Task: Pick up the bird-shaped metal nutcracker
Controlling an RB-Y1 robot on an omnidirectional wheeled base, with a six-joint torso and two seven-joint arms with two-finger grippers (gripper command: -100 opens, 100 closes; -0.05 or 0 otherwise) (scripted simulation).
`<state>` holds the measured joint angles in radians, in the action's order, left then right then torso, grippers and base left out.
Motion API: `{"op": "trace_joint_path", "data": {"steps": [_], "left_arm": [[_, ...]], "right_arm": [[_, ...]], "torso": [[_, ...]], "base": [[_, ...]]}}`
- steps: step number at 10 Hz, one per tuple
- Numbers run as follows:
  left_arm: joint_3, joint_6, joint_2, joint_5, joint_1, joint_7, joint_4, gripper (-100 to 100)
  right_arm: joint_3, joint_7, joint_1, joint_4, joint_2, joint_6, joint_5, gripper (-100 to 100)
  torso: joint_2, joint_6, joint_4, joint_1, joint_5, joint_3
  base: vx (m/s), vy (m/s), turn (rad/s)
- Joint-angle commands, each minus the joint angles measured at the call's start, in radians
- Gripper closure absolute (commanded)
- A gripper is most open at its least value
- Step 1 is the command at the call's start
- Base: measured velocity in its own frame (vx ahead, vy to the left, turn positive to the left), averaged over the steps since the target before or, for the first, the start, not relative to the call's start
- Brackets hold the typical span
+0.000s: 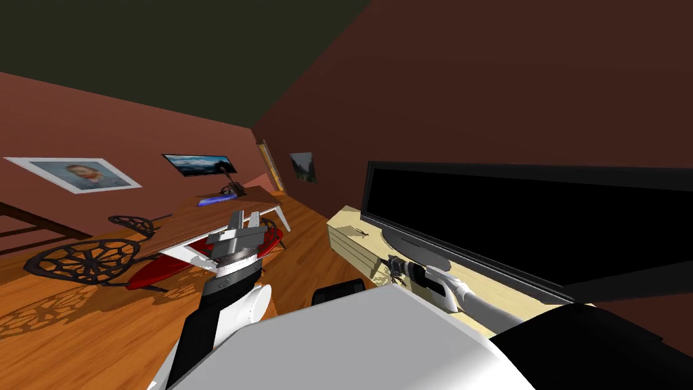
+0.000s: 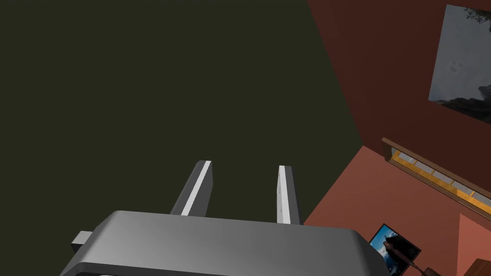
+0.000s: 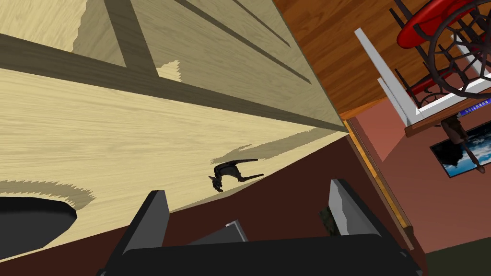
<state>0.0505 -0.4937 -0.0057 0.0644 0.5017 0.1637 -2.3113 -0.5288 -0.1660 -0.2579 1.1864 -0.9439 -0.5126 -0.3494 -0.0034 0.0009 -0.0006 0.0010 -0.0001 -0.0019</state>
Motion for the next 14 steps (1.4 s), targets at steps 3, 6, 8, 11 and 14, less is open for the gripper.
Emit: {"op": "trace_joint_path", "data": {"steps": [3, 6, 8, 11, 14], "left_arm": [[0.0, 0.0, 0.0, 0.0, 0.0, 0.0, 0.0, 0], [0.0, 0.0, 0.0, 0.0, 0.0, 0.0, 0.0, 0], [0.0, 0.0, 0.0, 0.0, 0.0, 0.0, 0.0, 0], [0.0, 0.0, 0.0, 0.0, 0.0, 0.0, 0.0, 0], [0.0, 0.0, 0.0, 0.0, 0.0, 0.0, 0.0, 0]], "right_arm": [[-0.059, -0.007, 0.044, -0.119, -0.045, -0.035, -0.052, -100], [-0.113, -0.01, 0.087, -0.238, -0.079, -0.068, -0.102, -100], [-0.138, -0.01, 0.108, -0.283, -0.092, -0.085, -0.127, -100], [-0.162, -0.01, 0.128, -0.34, -0.102, -0.101, -0.152, -100], [-0.206, -0.008, 0.166, -0.423, -0.116, -0.133, -0.198, -100]], "torso": [[-0.001, 0.0, 0.0, 0.001, 0.0, -0.001], [-0.004, 0.0, -0.001, 0.002, 0.001, -0.003], [-0.002, 0.0, 0.0, 0.003, 0.001, -0.001], [-0.004, -0.001, -0.001, 0.004, 0.001, -0.002], [-0.005, -0.001, -0.001, 0.006, 0.001, -0.003]], "base": [[0.05, 0.025, 0.188], [0.088, 0.043, 0.239], [0.068, 0.036, 0.173], [0.075, 0.039, 0.142], [0.094, 0.057, 0.206]]}}
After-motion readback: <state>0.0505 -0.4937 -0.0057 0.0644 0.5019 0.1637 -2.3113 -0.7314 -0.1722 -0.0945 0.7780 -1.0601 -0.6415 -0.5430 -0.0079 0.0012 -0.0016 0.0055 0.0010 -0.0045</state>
